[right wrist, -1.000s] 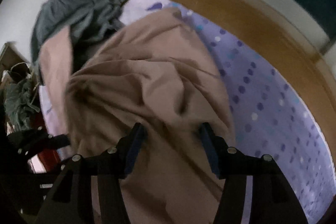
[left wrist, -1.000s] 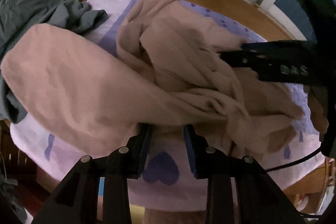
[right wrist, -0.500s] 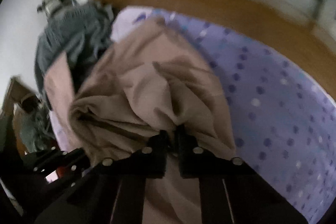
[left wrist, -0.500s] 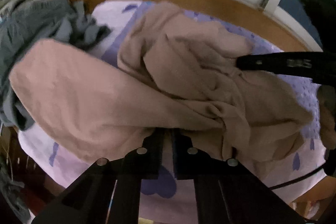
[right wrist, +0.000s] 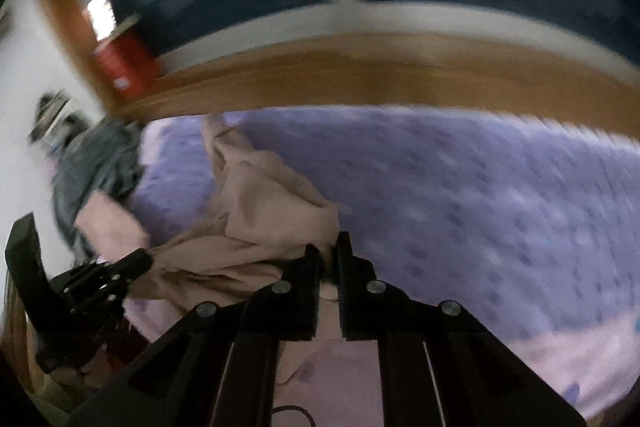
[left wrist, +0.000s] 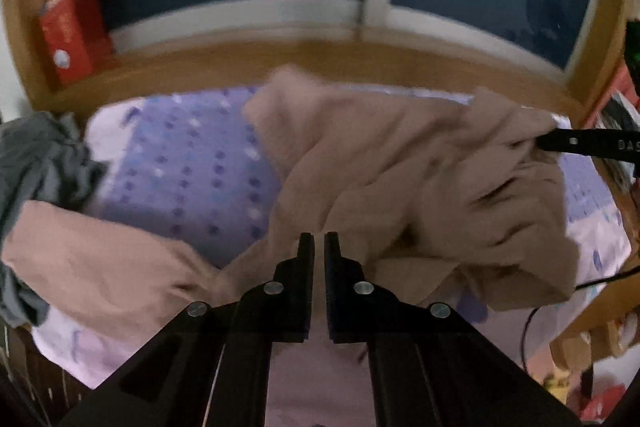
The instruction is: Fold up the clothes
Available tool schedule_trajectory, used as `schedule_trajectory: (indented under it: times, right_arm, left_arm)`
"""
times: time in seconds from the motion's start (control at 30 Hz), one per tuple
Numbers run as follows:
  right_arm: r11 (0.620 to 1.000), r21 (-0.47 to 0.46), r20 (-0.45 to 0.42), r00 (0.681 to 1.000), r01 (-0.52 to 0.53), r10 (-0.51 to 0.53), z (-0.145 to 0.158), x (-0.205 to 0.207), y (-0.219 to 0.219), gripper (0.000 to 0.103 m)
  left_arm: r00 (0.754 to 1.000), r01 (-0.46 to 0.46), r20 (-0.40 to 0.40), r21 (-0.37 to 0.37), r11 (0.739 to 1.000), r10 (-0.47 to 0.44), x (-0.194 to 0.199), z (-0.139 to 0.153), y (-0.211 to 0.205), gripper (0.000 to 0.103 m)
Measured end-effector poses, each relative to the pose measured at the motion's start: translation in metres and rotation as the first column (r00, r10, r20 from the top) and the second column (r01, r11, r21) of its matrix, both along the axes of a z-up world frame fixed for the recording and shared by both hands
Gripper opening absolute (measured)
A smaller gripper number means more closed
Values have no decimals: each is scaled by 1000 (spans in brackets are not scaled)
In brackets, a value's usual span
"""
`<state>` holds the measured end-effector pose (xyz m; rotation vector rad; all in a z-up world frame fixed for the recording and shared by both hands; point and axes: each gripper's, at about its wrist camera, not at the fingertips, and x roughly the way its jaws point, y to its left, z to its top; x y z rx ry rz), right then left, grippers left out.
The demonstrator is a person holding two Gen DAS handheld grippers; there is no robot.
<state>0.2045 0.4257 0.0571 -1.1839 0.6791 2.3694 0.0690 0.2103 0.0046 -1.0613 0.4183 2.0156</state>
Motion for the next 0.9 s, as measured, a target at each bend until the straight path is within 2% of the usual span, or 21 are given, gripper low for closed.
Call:
schedule_trajectory:
  times: [0.07, 0.2, 0.27, 0.33, 0.37, 0.43, 0.5, 0.53, 0.6, 0.67, 0.73, 0.8, 0.9]
  right_arm:
    - [996, -42, 34, 996, 81, -79, -17, 25, 20, 6]
    - [977, -149, 174, 976, 155, -128, -71, 47, 40, 8]
    - [959, -202, 175, 971, 197, -163, -78, 59, 47, 9]
    - [951, -224, 122, 974, 213, -189, -63, 73, 54, 9]
    - [953, -197, 109, 971, 231, -213, -52, 79, 56, 11]
    - [964, -78, 113, 963, 255, -246, -23, 85, 56, 22]
    - [980, 31, 121, 973, 194, -197, 1, 71, 44, 47]
    - [986, 72, 122, 980, 150, -158, 9, 62, 36, 52]
    - [991, 132, 137, 991, -24, 6, 13, 29, 7, 63]
    - [964, 165, 172, 969, -207, 179, 9, -5, -26, 65]
    - [925, 191, 206, 935, -328, 289, -1, -34, -54, 65]
    - [898, 201, 238, 909, -391, 343, -14, -69, -67, 65]
    - [898, 181, 251, 902, -401, 352, -26, -121, -61, 65]
  left_arm:
    - [999, 23, 37, -27, 999, -22, 10, -10, 6, 5]
    - [996, 50, 76, -90, 995, -43, 13, -27, 15, 9]
    - [996, 38, 89, -106, 994, -29, 8, -32, 11, 11]
    - [995, 21, 94, -99, 995, -11, 2, -32, 3, 14]
    - [995, 14, 102, -89, 996, -5, 1, -31, -3, 17]
    - [992, 12, 130, -76, 997, -2, -5, -32, -16, 20]
    - [990, -13, 138, -78, 997, 23, -13, -34, -32, 21]
    - [989, -36, 138, -82, 996, 47, -18, -35, -41, 22]
    - [983, -74, 165, -77, 994, 85, -27, -39, -56, 24]
    - [971, -124, 195, -74, 990, 136, -38, -43, -69, 24]
    - [961, -146, 228, -61, 987, 157, -46, -47, -78, 24]
    - [951, -150, 266, -43, 988, 156, -50, -49, -82, 24]
    - [952, -145, 268, -43, 989, 151, -48, -51, -79, 24]
